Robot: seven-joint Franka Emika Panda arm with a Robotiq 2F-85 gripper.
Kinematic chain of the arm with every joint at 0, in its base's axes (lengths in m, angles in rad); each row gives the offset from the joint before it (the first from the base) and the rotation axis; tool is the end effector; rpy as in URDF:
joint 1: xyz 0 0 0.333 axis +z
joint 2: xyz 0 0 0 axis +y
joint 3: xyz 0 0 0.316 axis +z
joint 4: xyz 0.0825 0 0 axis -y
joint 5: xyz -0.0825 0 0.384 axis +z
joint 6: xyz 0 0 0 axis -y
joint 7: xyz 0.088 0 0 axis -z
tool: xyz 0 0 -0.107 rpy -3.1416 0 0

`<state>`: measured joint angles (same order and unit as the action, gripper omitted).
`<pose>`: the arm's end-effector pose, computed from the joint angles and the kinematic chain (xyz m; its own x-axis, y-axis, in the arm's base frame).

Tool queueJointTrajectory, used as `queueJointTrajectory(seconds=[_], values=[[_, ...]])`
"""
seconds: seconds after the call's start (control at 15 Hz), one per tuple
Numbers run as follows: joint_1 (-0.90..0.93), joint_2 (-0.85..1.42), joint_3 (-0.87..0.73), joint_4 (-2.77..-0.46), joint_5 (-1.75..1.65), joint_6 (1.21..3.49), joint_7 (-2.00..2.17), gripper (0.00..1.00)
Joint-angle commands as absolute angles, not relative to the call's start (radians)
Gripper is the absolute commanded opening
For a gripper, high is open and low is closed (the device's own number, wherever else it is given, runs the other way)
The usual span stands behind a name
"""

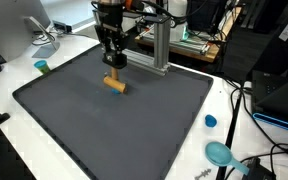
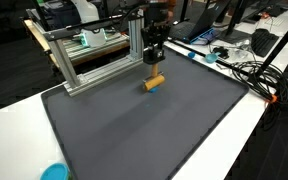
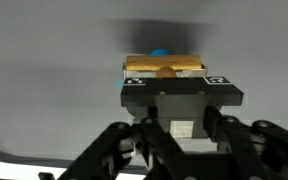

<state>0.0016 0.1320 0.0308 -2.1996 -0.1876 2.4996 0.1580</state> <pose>0.5626 0.0193 0.3396 0.9840 0.0238 0.1764 0.0053 -0.9945 0.1047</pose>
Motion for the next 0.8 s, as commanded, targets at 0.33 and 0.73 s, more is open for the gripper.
queueJointTrajectory(seconds=[0.33,0.73], values=[[0.013,0.190,0.018,-2.195,-0.148,2.517,0.140,0.21],[-0.009,0.147,0.027,-2.219,-0.026,2.652,0.119,0.21]])
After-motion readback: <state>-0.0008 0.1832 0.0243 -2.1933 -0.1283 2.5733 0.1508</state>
